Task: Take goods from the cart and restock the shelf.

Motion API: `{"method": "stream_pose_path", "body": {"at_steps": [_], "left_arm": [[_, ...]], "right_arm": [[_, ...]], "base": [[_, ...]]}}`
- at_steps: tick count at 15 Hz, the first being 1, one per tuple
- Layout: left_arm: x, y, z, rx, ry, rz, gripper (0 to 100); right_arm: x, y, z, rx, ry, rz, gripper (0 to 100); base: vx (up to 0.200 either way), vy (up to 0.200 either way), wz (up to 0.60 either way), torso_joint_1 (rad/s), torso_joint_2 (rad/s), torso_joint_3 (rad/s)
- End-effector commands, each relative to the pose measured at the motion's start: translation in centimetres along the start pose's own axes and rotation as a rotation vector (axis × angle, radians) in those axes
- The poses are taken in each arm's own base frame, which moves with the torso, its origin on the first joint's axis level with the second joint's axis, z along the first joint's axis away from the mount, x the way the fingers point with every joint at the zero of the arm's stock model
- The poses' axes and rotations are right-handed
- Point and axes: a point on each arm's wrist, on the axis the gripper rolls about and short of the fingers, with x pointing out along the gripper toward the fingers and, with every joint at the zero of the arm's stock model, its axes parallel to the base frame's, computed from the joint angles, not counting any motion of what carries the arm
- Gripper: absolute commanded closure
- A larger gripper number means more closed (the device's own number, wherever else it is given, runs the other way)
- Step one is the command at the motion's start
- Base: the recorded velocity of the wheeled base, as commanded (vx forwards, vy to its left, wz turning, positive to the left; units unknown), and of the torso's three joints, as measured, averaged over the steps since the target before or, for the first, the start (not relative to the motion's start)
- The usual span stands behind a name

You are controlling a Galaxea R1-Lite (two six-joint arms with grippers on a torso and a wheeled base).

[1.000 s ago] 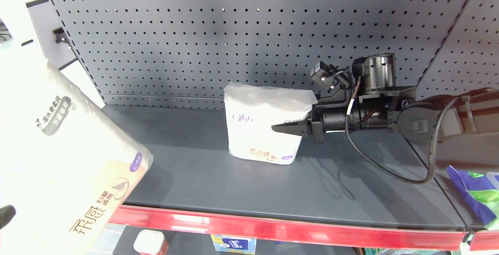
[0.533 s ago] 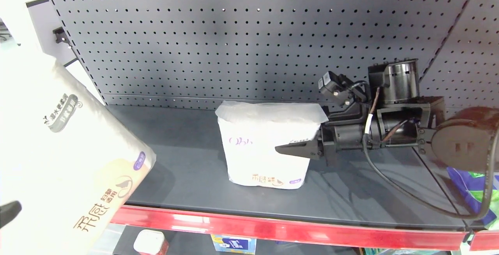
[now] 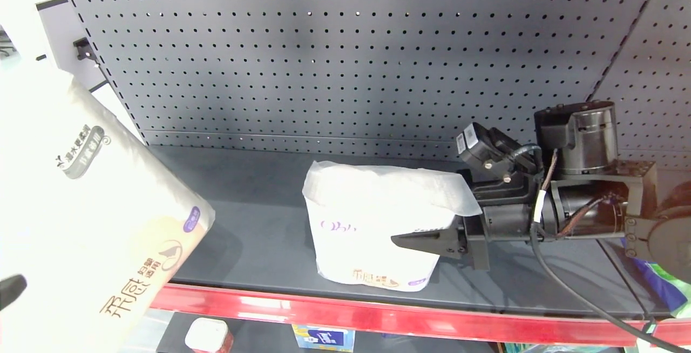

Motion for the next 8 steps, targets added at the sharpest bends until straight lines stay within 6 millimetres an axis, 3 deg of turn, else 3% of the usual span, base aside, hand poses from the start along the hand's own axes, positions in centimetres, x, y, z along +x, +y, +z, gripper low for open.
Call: {"method": "stream_pose_path", "body": {"at_steps": [1, 8], "left_arm": [[-0.1, 0.0, 0.1, 0.001, -0.005, 0.0, 100], [-0.2, 0.0, 0.3, 0.003, -0.013, 0.001, 100]], "right_arm": [[-0.2, 0.5, 0.1, -0.007, -0.006, 0.009, 100], [0.0, 2.0, -0.5, -0.007, 0.012, 0.054, 100]], "base": [[0.0, 0.0, 0.0, 0.0, 0.0, 0.0], [0.0, 0.0, 0.0, 0.0, 0.0, 0.0]]}}
